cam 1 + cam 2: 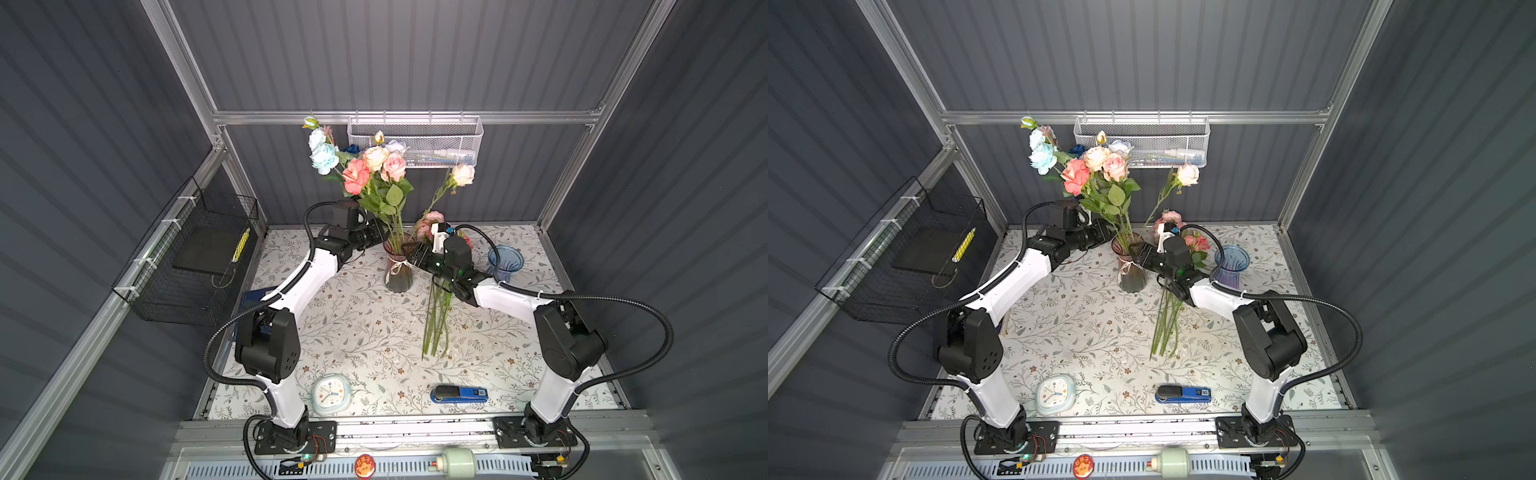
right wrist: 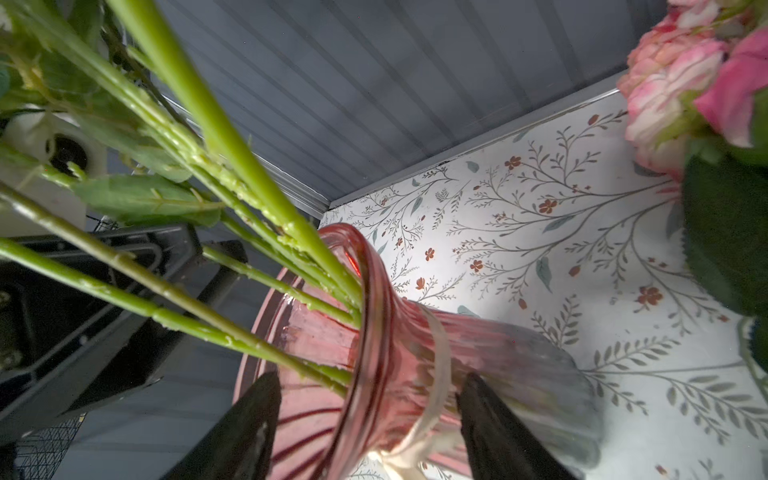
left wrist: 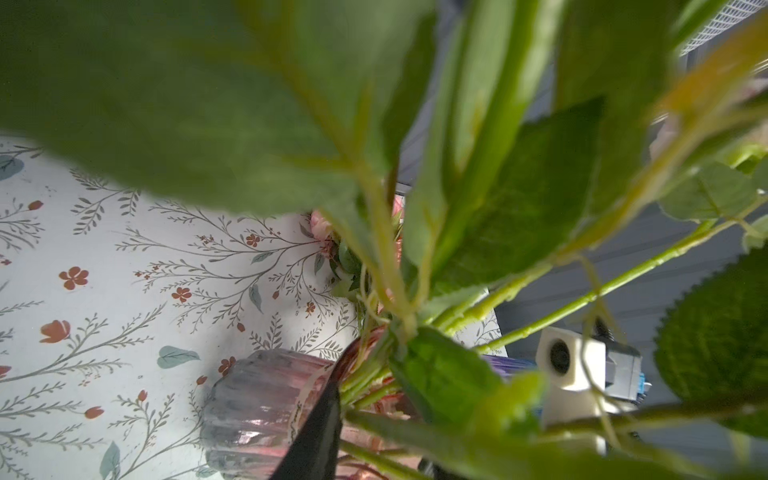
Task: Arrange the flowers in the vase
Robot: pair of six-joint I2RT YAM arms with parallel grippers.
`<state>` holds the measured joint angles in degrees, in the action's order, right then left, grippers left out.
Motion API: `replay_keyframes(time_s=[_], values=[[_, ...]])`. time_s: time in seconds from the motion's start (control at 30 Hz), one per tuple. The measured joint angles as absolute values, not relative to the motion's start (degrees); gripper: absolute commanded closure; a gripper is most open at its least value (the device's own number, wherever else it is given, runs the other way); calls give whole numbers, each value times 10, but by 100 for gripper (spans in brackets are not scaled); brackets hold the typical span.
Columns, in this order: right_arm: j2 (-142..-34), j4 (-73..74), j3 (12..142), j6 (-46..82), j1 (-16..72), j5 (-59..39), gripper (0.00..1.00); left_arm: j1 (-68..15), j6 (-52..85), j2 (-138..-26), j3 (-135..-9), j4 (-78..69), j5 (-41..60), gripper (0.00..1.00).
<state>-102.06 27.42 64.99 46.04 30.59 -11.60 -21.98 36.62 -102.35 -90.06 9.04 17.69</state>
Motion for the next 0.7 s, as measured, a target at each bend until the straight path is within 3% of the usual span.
replay_keyframes(time_s=[0.23, 0.6, 0.7], values=[[-975, 262, 609, 460, 295, -117, 26, -217, 367, -1006, -877, 89, 162, 51], [-908, 243, 572, 456, 292, -136, 26, -216, 365, -1005, -872, 110, 158, 52], [-893, 237, 561, 455, 292, -138, 26, -216, 361, -1005, -874, 125, 155, 48]])
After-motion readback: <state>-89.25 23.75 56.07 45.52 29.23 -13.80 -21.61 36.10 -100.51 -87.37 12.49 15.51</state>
